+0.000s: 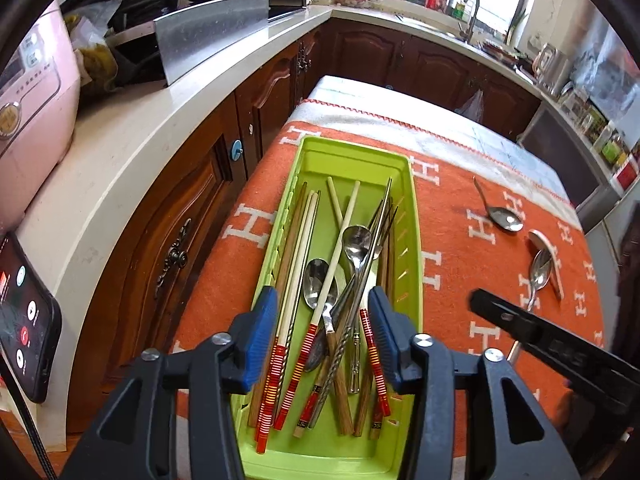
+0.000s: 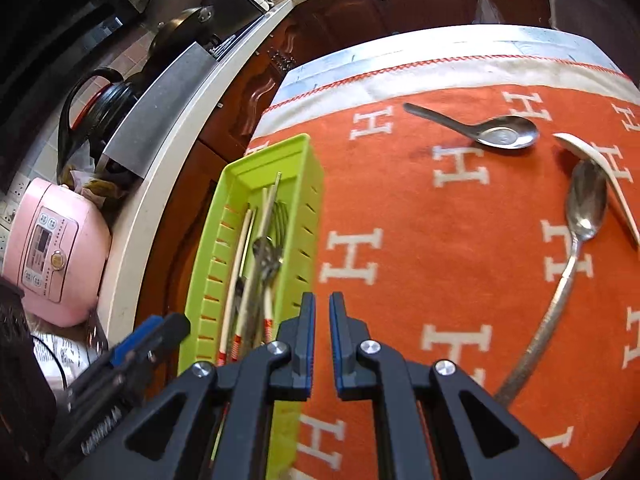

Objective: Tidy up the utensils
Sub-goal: 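Lower the metal chopstick into the green tray and open the right tool, then move the left tool from the tray toward the long metal spoon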

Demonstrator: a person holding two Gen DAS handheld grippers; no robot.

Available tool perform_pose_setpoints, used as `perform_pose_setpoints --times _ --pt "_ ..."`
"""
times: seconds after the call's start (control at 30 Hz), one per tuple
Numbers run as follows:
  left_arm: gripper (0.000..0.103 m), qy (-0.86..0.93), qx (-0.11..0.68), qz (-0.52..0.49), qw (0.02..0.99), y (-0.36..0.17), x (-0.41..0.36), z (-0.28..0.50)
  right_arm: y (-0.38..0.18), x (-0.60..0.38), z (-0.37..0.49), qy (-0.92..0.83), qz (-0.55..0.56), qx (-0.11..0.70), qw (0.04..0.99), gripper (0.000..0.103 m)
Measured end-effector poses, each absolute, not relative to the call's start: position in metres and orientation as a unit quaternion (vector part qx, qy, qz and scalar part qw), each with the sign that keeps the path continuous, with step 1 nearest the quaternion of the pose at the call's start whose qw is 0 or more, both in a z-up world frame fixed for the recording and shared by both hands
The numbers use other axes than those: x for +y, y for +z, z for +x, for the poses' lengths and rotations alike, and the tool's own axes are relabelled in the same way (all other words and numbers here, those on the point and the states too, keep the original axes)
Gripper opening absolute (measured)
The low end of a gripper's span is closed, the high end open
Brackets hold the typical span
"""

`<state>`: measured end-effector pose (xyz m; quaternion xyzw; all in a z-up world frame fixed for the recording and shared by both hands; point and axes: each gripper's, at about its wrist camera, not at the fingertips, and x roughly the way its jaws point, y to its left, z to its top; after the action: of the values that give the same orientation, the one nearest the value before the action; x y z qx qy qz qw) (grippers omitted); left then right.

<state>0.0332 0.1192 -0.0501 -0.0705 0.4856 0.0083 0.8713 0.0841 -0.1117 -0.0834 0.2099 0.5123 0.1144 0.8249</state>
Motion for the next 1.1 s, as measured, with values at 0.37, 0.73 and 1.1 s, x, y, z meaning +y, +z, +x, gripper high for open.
perform_pose_setpoints --times 0.37,0.73,1.1 --pt "0.046 -0.019 0.506 -0.062 0.86 -0.083 0.098 0.062 -0.081 -0.153 0.051 0.117 0.205 0.487 0.841 0.007" --pt "0.004 -0.034 0.512 -0.062 0.856 -0.1 0.082 0.08 -0.09 -0.173 0.051 0.114 0.228 0.486 0.836 0.007" --pt "0.003 -0.026 0.499 -0.054 0.864 -0.082 0.1 0.064 -0.092 -0.169 0.051 0.122 0.229 0.484 0.836 0.007"
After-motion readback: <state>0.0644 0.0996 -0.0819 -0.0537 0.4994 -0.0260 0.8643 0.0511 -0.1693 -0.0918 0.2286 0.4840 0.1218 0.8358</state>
